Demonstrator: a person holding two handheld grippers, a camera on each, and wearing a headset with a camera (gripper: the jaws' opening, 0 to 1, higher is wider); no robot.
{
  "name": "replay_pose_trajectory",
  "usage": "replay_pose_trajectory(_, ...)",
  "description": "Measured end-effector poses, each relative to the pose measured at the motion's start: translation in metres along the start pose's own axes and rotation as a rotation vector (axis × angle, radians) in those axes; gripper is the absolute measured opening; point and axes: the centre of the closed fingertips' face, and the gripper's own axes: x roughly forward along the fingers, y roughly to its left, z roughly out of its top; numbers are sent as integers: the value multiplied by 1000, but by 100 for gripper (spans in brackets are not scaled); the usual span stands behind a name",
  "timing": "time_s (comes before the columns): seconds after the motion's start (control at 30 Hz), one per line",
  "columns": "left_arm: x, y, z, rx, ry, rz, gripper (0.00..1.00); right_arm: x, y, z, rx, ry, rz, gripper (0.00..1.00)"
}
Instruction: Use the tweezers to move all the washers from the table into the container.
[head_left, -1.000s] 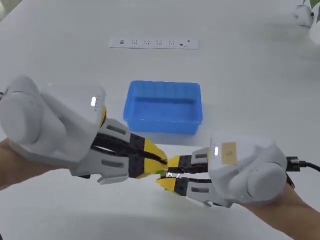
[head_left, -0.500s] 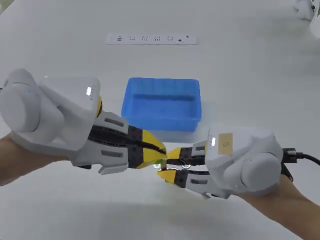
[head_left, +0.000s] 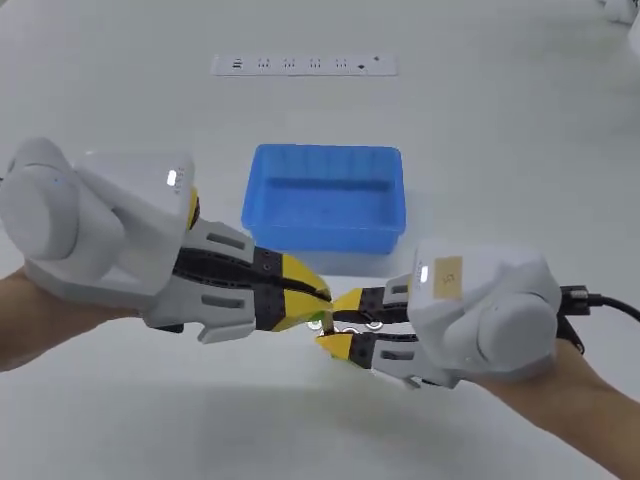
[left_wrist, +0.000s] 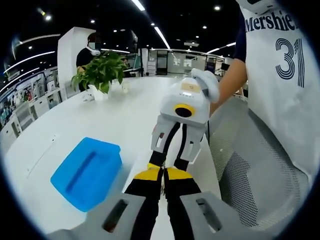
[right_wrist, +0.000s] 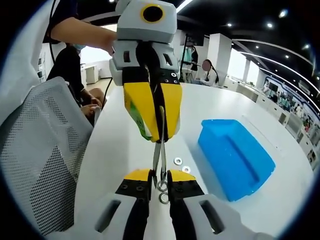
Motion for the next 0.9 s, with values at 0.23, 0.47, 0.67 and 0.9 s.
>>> replay_pose_trajectory(0.23,2,1,-1,-4,9,-9,6,1,0,-2,12,0,1,13)
replay_pose_trajectory(0.47,3,0,0,-2,25,-19,6,0,1,-2,20,-1,10,11)
replay_pose_trajectory(0.67,3,-2,0,5,51,-23,6,0,2,-2,19,7,9,11)
replay_pose_trajectory(0.9,-5,-3,4,10,54,-20,6,-1,4,6,15,-6,10,11)
